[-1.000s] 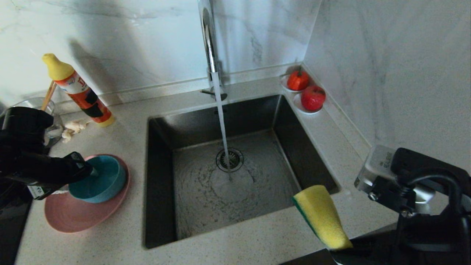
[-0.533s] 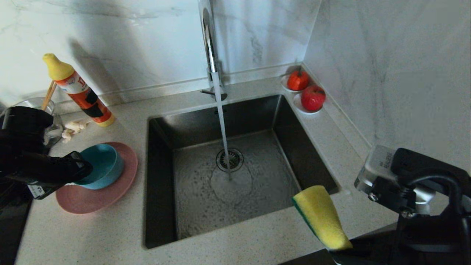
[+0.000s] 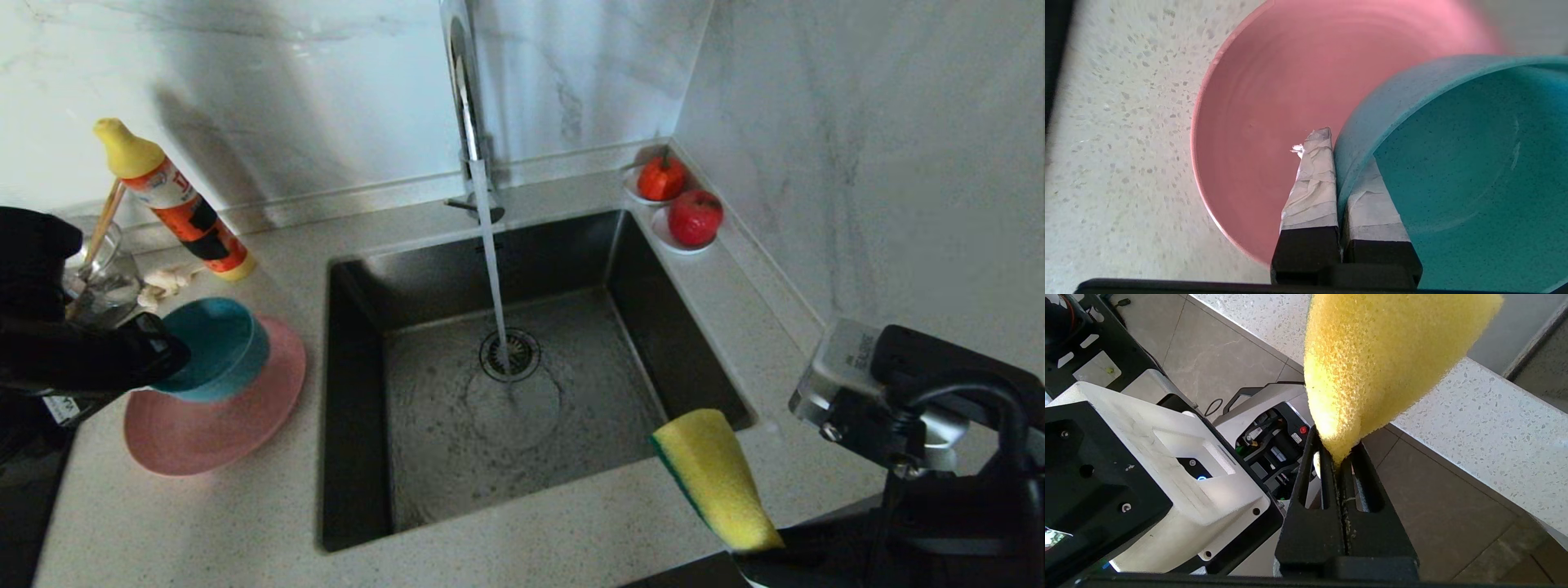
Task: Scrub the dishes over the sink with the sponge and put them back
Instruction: Pick up a bowl and the sponge
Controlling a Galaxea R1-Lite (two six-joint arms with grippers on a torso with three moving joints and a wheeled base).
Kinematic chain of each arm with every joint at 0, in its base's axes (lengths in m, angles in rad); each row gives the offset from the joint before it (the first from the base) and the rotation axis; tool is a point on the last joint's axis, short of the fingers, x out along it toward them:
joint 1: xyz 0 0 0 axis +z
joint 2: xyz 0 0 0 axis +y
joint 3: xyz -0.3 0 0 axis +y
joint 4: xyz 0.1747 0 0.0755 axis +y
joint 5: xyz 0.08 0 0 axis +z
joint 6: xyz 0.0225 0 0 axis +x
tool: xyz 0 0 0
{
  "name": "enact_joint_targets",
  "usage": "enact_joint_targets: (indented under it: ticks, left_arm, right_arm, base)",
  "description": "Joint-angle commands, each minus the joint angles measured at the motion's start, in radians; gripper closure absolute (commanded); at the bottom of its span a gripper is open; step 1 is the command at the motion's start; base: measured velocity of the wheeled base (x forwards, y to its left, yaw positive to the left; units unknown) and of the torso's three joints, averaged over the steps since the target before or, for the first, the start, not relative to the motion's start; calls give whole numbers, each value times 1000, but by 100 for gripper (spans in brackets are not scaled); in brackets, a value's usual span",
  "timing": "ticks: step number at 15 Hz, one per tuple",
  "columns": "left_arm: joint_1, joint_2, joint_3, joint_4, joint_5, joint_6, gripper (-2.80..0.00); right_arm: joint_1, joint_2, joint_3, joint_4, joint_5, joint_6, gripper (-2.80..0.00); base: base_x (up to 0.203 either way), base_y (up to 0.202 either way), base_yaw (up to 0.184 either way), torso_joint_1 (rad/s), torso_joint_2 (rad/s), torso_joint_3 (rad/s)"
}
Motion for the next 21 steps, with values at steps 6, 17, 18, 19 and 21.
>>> enact_joint_targets:
  ticks: [6, 17, 18, 19, 21]
  left_arm:
    - [-43, -220, -43, 69, -5, 62, 0]
    - [-463, -94, -256, 117, 80, 62, 0]
    - [-495, -73, -267, 116, 96, 61, 0]
    - [-521, -52, -270, 115, 103, 60, 0]
    - [-547, -4, -272, 94, 110, 58, 0]
  right_arm:
    - [1, -2, -3, 3, 3, 4, 0]
    - [4, -16, -62, -1, 12, 61, 0]
    - [4, -16, -65, 0, 12, 62, 0]
    - [9, -18, -67, 2, 18, 64, 0]
    - [13, -16, -65, 2, 40, 75, 0]
  base:
    - [0, 0, 0, 0, 0, 0]
    - [0, 0, 0, 0, 0, 0]
    - [0, 0, 0, 0, 0, 0]
    - [0, 0, 0, 0, 0, 0]
    - [0, 0, 0, 0, 0, 0]
